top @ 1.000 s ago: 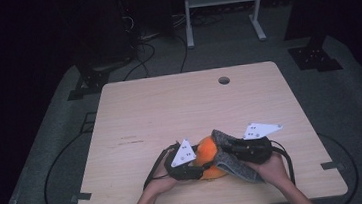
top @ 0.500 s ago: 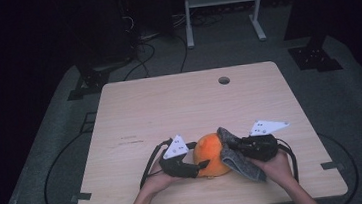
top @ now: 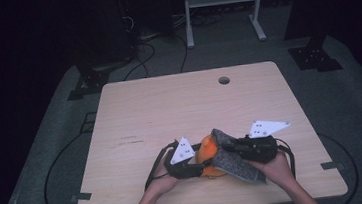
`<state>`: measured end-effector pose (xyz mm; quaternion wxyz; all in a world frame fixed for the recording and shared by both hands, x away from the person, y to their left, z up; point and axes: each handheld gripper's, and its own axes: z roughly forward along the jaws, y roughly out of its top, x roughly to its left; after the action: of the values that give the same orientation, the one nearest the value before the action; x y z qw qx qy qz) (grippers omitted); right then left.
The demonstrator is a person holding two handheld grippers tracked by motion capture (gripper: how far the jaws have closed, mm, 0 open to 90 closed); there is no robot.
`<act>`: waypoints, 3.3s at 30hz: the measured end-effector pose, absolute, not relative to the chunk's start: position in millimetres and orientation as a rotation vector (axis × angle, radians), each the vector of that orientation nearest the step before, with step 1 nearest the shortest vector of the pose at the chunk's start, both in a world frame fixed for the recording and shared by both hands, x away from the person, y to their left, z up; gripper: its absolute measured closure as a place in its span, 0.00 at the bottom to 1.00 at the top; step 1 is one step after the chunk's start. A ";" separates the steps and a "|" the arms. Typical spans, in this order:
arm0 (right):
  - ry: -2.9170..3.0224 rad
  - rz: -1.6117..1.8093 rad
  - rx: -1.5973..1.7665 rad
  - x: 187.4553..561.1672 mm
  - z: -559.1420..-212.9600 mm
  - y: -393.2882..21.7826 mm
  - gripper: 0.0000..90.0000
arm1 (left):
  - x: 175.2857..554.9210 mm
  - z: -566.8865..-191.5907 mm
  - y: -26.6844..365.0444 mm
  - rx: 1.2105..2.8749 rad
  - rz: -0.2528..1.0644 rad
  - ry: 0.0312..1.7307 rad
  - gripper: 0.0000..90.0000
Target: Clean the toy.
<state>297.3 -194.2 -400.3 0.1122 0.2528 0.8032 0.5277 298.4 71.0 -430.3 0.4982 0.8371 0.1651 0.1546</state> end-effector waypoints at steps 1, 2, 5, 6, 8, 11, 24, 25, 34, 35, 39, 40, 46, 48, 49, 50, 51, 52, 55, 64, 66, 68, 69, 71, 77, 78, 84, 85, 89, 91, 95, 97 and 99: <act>2.352 1.529 0.728 296.7 -401.0 -192.2 0.83 | 297.9 -430.4 70.4 2.026 0.376 0.399 0.48; 2.339 1.518 0.714 296.2 -401.6 -190.8 0.80 | 297.2 -430.7 69.7 2.027 0.381 0.395 0.49; 2.310 1.505 0.707 295.8 -402.1 -187.5 0.75 | 294.8 -431.0 65.7 2.037 0.396 0.376 0.50; 2.310 1.505 0.707 295.8 -402.1 -187.5 0.75 | 294.8 -431.0 65.7 2.037 0.396 0.376 0.51; 2.307 1.495 0.699 296.5 -403.0 -185.4 0.75 | 292.8 -431.3 63.4 2.050 0.414 0.364 0.51; 2.314 1.504 0.733 298.9 -406.0 -185.8 0.83 | 292.3 -431.6 62.6 2.051 0.416 0.362 0.51; 2.311 1.453 0.855 308.1 -413.7 -205.5 0.89 | 294.2 -432.5 66.8 2.042 0.403 0.369 0.49; 2.313 1.452 0.870 308.9 -414.0 -208.1 0.89 | 294.2 -432.5 66.8 2.042 0.403 0.369 0.49; 2.331 1.536 0.749 297.5 -395.7 -191.3 0.89 | 288.9 -432.4 60.9 2.058 0.434 0.320 0.49; 2.331 1.536 0.749 297.5 -395.7 -191.3 0.89 | 288.9 -432.4 60.9 2.058 0.434 0.320 0.48; 2.339 1.504 0.752 300.6 -400.1 -188.3 0.89 | 289.7 -433.6 63.7 2.059 0.432 0.330 0.49; 2.335 1.494 0.773 303.3 -402.8 -192.0 0.89 | 290.3 -433.5 64.6 2.061 0.428 0.334 0.49; 2.341 1.473 0.928 315.3 -422.0 -214.3 0.89 | 295.6 -435.9 73.4 2.065 0.405 0.363 0.49; 2.344 1.439 0.943 317.1 -424.6 -217.1 0.89 | 297.8 -437.3 76.9 2.063 0.396 0.381 0.48; 2.345 1.430 0.953 317.3 -425.3 -217.6 0.89 | 297.8 -437.3 76.9 2.063 0.396 0.381 0.48; 2.351 1.422 0.959 318.0 -426.3 -218.8 0.89 | 299.6 -438.0 80.2 2.069 0.391 0.395 0.48; 2.353 1.417 0.968 318.2 -426.9 -219.5 0.89 | 299.6 -438.0 80.2 2.069 0.391 0.395 0.48; 2.353 1.417 0.968 318.2 -426.9 -219.5 0.89 | 300.6 -438.6 82.0 2.072 0.388 0.403 0.48; 2.350 1.406 0.955 314.5 -422.5 -221.9 0.89 | 304.6 -440.9 88.1 2.078 0.376 0.437 0.48; 2.408 1.418 0.811 303.7 -417.8 -204.3 0.89 | 309.0 -428.4 99.9 1.980 0.365 0.429 0.30; 2.420 1.450 0.794 303.4 -417.0 -201.6 0.89 | 307.3 -422.5 100.2 1.902 0.385 0.416 0.31; 2.428 1.454 0.764 302.3 -416.4 -197.6 0.89 | 305.3 -420.3 95.8 1.889 0.410 0.396 0.35; 2.428 1.457 0.759 302.0 -416.5 -196.2 0.89 | 305.1 -421.7 91.7 1.925 0.432 0.394 0.39; 2.425 1.452 0.759 302.0 -416.8 -195.6 0.89 | 304.8 -424.1 88.8 1.963 0.468 0.393 0.44; 2.418 1.404 0.835 308.8 -425.4 -204.8 0.89 | 310.9 -431.2 90.9 2.006 0.457 0.503 0.48; 2.416 1.409 0.855 308.8 -425.0 -206.8 0.89 | 311.4 -432.4 91.1 2.004 0.462 0.517 0.48; 2.472 1.444 0.667 286.2 -412.5 -185.8 0.89 | 314.1 -434.6 92.5 2.004 0.491 0.568 0.48; 2.472 1.444 0.667 286.2 -412.5 -185.8 0.89 | 314.1 -434.6 92.5 2.004 0.491 0.568 0.48; 2.464 1.405 0.729 299.5 -424.0 -176.7 0.89 | 313.2 -432.2 93.8 2.025 0.494 0.571 0.48; 2.429 1.393 0.771 305.9 -425.6 -177.5 0.89 | 313.8 -430.8 96.7 2.027 0.443 0.582 0.48; 2.370 1.373 0.814 312.7 -430.3 -178.4 0.89 | 313.1 -424.9 103.1 2.075 0.305 0.535 0.48; 2.356 1.374 0.840 315.2 -432.0 -179.7 0.89 | 312.3 -421.8 104.8 2.096 0.261 0.490 0.47; 2.349 1.368 0.844 316.7 -432.4 -181.0 0.89 | 310.6 -418.1 104.1 2.087 0.325 0.457 0.44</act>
<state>316.7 -181.0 -432.4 0.1472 0.2934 0.8163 0.4753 310.6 104.1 -418.1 0.4708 0.8521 0.1864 0.1325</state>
